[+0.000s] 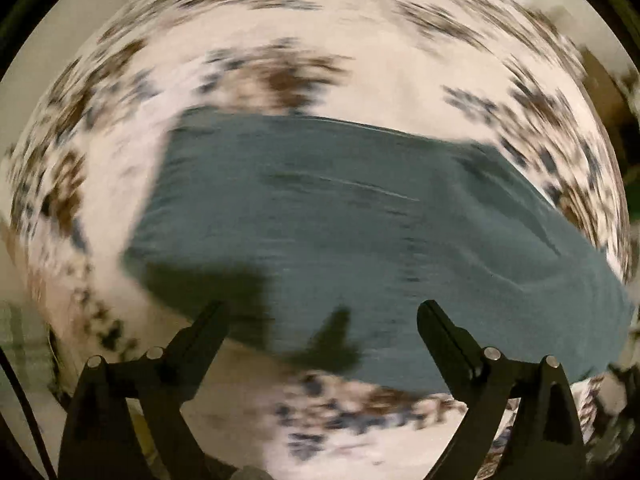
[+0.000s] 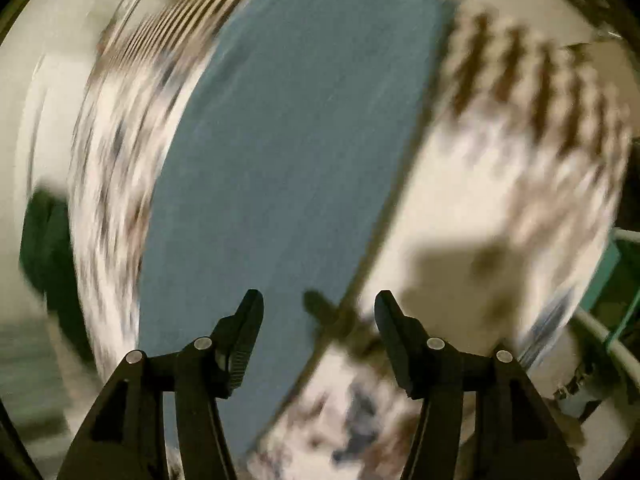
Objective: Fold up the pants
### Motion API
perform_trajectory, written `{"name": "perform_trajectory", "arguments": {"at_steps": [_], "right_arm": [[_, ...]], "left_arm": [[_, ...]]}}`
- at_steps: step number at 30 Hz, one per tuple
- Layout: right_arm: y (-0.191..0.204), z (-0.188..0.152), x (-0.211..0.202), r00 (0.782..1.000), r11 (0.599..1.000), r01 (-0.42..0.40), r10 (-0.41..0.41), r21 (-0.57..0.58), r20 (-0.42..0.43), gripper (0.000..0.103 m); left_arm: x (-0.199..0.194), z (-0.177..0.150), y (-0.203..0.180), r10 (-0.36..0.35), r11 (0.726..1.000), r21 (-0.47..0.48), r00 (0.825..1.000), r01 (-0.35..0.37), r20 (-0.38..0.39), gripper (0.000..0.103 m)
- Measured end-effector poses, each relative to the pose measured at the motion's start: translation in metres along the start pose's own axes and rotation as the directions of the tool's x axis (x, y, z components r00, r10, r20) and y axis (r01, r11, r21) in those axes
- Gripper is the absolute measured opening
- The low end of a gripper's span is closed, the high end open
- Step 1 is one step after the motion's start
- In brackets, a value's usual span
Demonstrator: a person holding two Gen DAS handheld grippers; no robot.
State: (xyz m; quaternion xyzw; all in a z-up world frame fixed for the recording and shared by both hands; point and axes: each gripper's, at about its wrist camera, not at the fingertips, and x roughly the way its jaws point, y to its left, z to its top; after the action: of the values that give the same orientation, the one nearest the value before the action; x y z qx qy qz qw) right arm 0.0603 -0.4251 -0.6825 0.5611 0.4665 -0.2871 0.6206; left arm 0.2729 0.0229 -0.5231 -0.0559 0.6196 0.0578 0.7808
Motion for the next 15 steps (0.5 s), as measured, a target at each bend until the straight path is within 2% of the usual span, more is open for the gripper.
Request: {"name": "perform_trajectory", "arguments": {"at_steps": [2,3,4,5,6,8,10,11,12,13,14,15], "right_arm": [[-0.021,0.044,0.007,0.999,0.997,0.005,-0.008,0.073,0.042,0.061],[-0.033,0.061,0.013,0.999,0.994,-0.013,0.009,0.104,0.036,0.061],[-0.038,0.074,0.024,1.0,0.991,-0.031,0.031,0.133,0.006,0.056],[-0.041,0.085,0.034,0.994,0.985,-0.094,0.1,0.146,-0.035,0.028],[-0.035,0.091,0.036,0.993,0.988,-0.095,0.102,0.121,-0.052,0.016],[-0.014,0.1,0.024,0.999,1.0,-0.01,0.01,-0.018,-0.035,0.009],[-0.011,0.105,0.018,0.998,0.998,0.045,-0.047,-0.05,-0.033,0.009],[-0.006,0.106,0.02,0.993,0.992,0.097,-0.102,-0.083,-0.061,0.014],[-0.003,0.108,0.019,0.982,0.981,0.156,-0.166,-0.113,-0.088,0.019],[0.003,0.108,0.018,0.961,0.964,0.224,-0.243,-0.143,-0.131,0.03],[0.015,0.103,0.016,0.94,0.949,0.259,-0.29,-0.181,-0.177,0.033],[0.029,0.094,0.006,0.932,0.937,0.266,-0.311,-0.226,-0.189,0.033]], "left_arm": [[0.011,0.001,-0.041,-0.007,0.999,0.033,1.0,0.008,-0.002,0.096],[0.015,0.0,-0.054,-0.01,0.999,0.047,1.0,0.01,-0.006,0.096],[0.021,0.004,-0.071,0.002,0.998,0.064,1.0,-0.001,-0.01,0.096],[0.024,0.004,-0.079,0.012,0.997,0.073,1.0,-0.011,-0.01,0.096],[0.026,0.008,-0.086,0.018,0.997,0.077,1.0,-0.017,-0.012,0.096],[0.028,0.014,-0.094,0.023,0.997,0.072,1.0,-0.023,0.004,0.096],[0.031,0.019,-0.093,0.035,0.997,0.069,0.999,-0.036,0.016,0.096],[0.032,0.021,-0.092,0.047,0.997,0.064,0.999,-0.048,0.016,0.096],[0.033,0.023,-0.089,0.057,0.997,0.055,0.998,-0.058,0.018,0.096],[0.035,0.026,-0.082,0.077,0.996,0.045,0.997,-0.078,0.016,0.096],[0.037,0.027,-0.08,0.101,0.994,0.042,0.995,-0.102,0.013,0.096],[0.039,0.031,-0.072,0.134,0.99,0.036,0.991,-0.135,0.014,0.096]]}}
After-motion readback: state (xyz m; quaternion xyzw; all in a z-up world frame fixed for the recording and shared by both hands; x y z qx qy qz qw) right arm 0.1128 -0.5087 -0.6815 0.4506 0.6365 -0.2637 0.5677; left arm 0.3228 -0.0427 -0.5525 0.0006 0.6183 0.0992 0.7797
